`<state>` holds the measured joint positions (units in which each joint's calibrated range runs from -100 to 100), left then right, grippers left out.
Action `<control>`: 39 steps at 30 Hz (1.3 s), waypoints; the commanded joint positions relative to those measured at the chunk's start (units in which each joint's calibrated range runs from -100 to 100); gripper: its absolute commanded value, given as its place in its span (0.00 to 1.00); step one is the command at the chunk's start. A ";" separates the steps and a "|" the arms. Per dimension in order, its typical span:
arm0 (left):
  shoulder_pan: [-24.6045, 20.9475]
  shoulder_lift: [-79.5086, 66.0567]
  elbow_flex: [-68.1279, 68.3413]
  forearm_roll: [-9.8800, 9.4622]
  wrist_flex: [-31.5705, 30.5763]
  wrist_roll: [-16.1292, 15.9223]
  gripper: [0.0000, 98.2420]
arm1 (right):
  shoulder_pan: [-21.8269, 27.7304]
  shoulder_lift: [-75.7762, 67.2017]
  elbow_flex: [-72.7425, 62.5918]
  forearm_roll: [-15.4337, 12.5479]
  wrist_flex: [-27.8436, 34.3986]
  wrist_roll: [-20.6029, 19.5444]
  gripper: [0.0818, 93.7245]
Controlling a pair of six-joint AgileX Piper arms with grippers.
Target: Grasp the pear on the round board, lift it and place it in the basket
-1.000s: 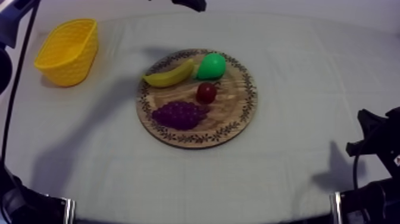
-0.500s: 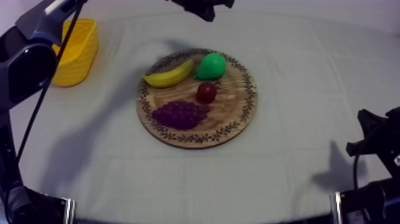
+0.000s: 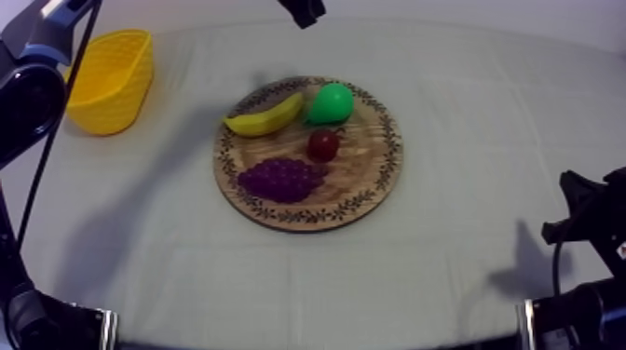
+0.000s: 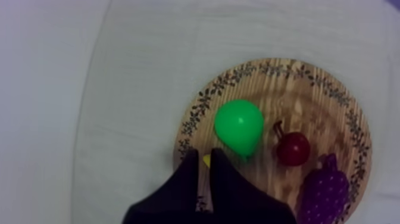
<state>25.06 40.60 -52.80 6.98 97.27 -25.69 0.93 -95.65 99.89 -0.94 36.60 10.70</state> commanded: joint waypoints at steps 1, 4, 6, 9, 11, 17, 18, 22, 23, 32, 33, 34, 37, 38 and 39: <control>-0.01 -0.18 0.37 -0.15 0.71 -3.79 0.25 | -0.01 -0.02 0.00 -0.01 0.01 -0.03 0.00; 0.09 -0.46 1.13 -0.40 1.88 -3.60 0.39 | -0.01 -0.02 0.00 -0.01 0.01 -0.02 0.00; 0.38 -0.56 1.56 -0.81 2.19 -3.16 0.47 | -0.01 -0.02 0.00 -0.01 0.01 -0.01 0.00; 0.87 -0.63 2.50 -1.79 2.38 -1.99 0.57 | -0.01 -0.02 0.00 -0.01 0.01 -0.03 0.00; 1.12 -0.64 3.20 -2.35 2.47 -1.05 0.62 | -0.01 -0.02 0.00 -0.01 0.01 -0.03 0.00; 1.42 -1.26 5.00 -3.25 2.55 1.14 0.76 | -0.01 -0.02 0.00 -0.01 0.01 -0.03 0.00; 1.44 -1.41 5.25 -3.39 2.56 1.47 0.77 | -0.01 -0.02 0.00 -0.01 0.01 -0.03 0.00; 1.46 -1.57 5.84 -3.70 2.56 2.21 0.82 | -0.01 -0.02 0.00 -0.01 0.01 -0.03 0.00; 1.46 -1.43 5.90 -3.74 2.56 2.35 0.83 | -0.01 -0.02 0.00 -0.01 0.01 -0.03 0.00; 1.61 5.05 3.19 -3.40 2.56 3.36 0.87 | -0.01 -0.02 0.00 -0.01 0.01 0.02 0.00; 1.63 6.31 2.34 -3.27 2.56 3.49 0.87 | -0.01 -0.02 0.00 -0.01 0.01 0.02 0.00; 1.65 7.68 1.34 -3.13 2.56 3.65 0.88 | -0.01 -0.02 0.00 -0.01 0.01 0.02 0.00; 1.71 12.23 -2.22 -2.70 2.56 4.28 0.89 | -0.01 -0.02 0.00 -0.01 0.01 0.02 0.00; 1.77 13.79 -3.32 -2.61 2.56 4.53 0.90 | -0.01 -0.02 0.00 -0.01 0.01 0.02 0.00; 1.83 15.33 -4.43 -2.55 2.56 4.79 0.91 | -0.01 -0.02 0.00 -0.01 0.01 0.02 0.00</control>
<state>26.86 52.63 -55.35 4.36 99.80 -21.14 0.93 -95.65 99.89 -0.94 36.60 10.73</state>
